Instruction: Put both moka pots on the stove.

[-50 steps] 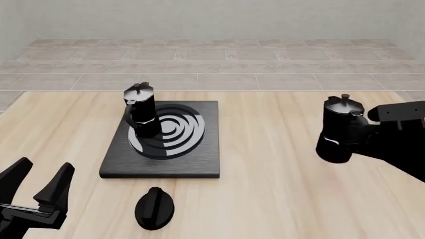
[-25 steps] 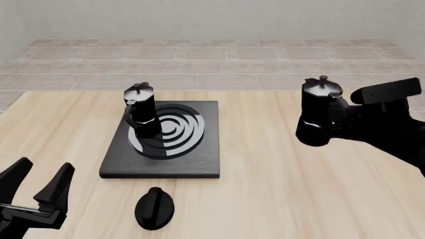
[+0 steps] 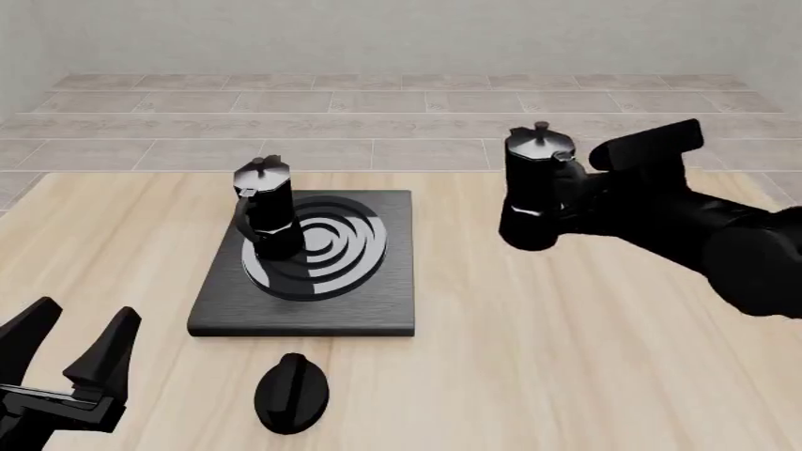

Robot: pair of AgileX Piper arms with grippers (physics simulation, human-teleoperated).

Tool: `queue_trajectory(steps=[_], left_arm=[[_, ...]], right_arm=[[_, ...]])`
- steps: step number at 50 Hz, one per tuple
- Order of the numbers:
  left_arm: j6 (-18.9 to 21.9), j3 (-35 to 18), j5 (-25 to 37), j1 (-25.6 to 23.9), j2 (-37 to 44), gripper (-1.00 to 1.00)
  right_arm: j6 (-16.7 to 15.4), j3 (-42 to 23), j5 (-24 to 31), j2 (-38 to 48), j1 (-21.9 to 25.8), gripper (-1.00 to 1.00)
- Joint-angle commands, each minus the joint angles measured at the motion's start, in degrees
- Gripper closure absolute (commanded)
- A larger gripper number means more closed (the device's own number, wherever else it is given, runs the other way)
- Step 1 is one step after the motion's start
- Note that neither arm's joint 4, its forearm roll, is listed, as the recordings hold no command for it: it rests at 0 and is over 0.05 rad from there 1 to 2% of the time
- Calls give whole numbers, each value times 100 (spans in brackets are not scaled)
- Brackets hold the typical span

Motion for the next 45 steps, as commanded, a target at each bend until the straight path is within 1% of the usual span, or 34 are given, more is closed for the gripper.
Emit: queue_trajectory(steps=[1, 2, 7, 11, 26, 32, 33, 45], left_arm=[[0, 0, 2, 0, -3, -100], [0, 0, 1, 1, -1, -100], [0, 0, -1, 0, 1, -100], [-1, 0, 1, 0, -1, -100], [1, 0, -1, 0, 1, -100], [0, 0, 0, 0, -1, -100], [0, 0, 0, 0, 0, -100], [0, 0, 0, 0, 0, -100]], right_arm=[[101, -533, -291, 390, 370, 100], [143, -568, -297, 403, 393, 100], [113, -725, -313, 582, 477, 100], [103, -882, -431, 837, 585, 100], [137, -1460, -587, 1615, 891, 100], [142, -1590, -722, 1746, 1047, 100], [96, -1646, -722, 1842, 1070, 100], [164, -1976, -783, 2260, 1305, 100]])
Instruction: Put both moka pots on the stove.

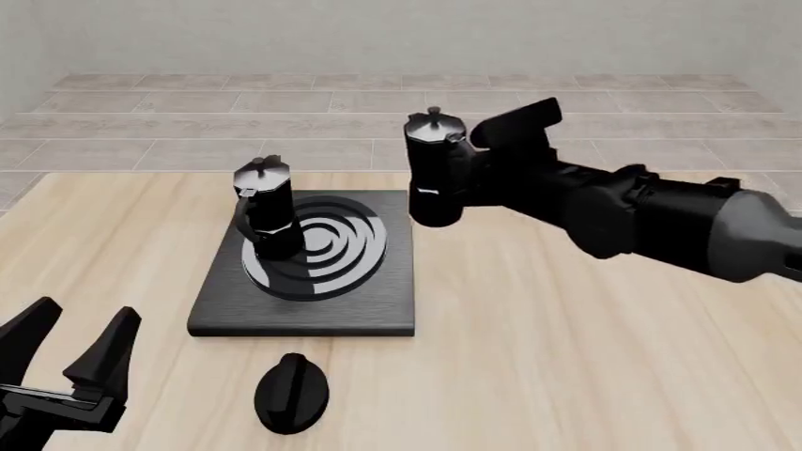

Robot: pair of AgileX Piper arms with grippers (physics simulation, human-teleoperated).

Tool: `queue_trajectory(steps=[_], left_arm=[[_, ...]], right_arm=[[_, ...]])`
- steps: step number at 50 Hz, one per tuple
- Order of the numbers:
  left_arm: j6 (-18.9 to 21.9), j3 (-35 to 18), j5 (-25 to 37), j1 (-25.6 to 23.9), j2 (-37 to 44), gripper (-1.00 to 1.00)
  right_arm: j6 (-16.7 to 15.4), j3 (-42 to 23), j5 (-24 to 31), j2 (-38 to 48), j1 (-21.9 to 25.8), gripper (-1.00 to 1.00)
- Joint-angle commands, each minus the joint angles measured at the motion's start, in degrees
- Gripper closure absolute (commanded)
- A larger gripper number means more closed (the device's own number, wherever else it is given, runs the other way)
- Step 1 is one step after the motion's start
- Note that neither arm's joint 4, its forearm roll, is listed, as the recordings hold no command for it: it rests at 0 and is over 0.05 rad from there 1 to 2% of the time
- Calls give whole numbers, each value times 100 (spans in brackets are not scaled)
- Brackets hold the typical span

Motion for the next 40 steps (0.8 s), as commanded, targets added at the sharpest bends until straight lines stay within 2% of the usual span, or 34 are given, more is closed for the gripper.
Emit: queue_trajectory(steps=[1, 19, 40], left_arm=[[1, 0, -1, 0, 2, -100], [0, 0, -1, 0, 3, -100], [0, 0, -1, -1, 1, -100]], right_arm=[[46, -484, -140, 313, 232, 100], [98, -809, -272, 779, 577, 100], [200, -1253, -357, 1360, 739, 100]])
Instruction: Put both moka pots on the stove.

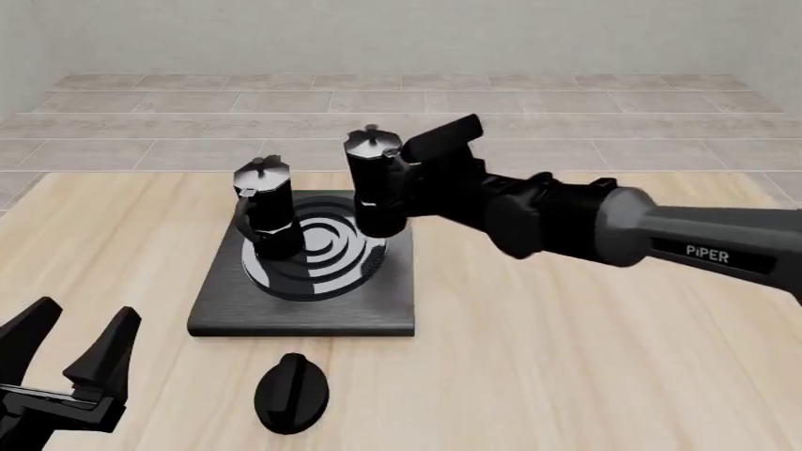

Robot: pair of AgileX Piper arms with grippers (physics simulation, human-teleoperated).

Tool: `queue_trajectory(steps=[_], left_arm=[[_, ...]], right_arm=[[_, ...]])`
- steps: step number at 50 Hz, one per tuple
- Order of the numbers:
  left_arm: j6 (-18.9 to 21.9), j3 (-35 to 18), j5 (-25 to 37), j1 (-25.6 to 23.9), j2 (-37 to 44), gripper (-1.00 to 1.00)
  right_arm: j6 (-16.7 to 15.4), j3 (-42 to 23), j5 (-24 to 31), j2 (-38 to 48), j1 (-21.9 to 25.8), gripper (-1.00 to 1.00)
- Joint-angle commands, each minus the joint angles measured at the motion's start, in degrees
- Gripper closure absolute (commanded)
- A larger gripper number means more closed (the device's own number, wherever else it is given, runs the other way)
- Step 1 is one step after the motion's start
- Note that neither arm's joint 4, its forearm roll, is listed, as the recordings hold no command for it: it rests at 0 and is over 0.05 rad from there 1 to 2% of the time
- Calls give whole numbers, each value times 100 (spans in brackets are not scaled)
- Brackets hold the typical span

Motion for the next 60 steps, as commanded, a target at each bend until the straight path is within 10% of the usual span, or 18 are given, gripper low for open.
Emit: queue_trajectory(steps=[1, 60], left_arm=[[-1, 0, -1, 1, 2, -100], [0, 0, 1, 0, -3, -100]], right_arm=[[71, -416, -95, 179, 108, 100], [417, -914, -138, 1086, 298, 100]])
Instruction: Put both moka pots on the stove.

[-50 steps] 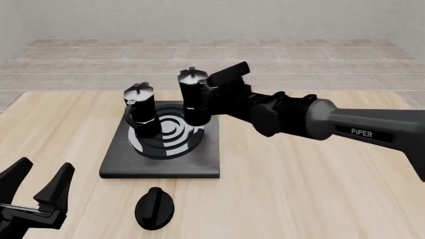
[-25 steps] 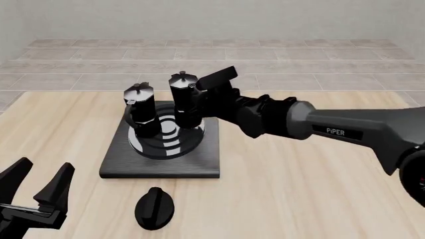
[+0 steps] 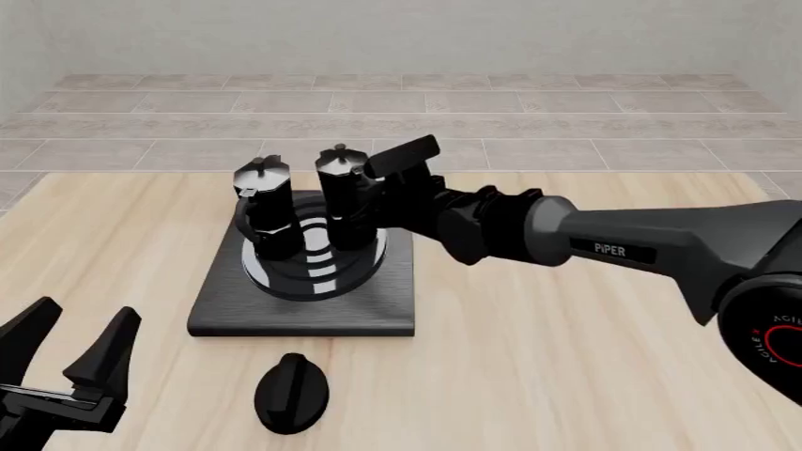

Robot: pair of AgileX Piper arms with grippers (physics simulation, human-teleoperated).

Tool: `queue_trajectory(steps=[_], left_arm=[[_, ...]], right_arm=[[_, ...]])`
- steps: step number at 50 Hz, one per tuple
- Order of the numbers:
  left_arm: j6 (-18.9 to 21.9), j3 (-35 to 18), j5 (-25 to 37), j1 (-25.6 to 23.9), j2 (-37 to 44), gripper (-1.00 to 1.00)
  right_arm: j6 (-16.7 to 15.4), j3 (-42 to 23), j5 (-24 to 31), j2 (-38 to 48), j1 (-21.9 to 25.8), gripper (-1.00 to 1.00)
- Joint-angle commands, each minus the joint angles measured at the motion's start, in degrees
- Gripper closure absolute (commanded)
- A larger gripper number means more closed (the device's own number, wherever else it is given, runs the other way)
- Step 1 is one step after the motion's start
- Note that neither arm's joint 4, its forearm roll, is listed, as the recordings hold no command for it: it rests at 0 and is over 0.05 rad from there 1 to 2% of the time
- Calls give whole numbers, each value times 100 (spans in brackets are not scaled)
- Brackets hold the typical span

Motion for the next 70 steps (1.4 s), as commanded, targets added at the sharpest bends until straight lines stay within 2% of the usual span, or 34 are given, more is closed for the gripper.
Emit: queue_trajectory(steps=[1, 18, 25, 42, 56, 70], left_arm=[[0, 0, 2, 0, -3, -100], [0, 0, 0, 0, 0, -100], [1, 0, -1, 0, 2, -100], [0, 0, 1, 1, -1, -100], [1, 0, 0, 0, 0, -100], [0, 0, 1, 0, -2, -100]], right_arm=[[146, -135, 26, 34, 13, -100], [170, 2, 143, -159, -25, -100], [148, 273, 143, -435, -52, -100], [119, 1170, 128, -1470, -33, -100], [72, 2340, 33, -2812, -144, -100], [55, 3220, 88, -3887, -255, -100]])
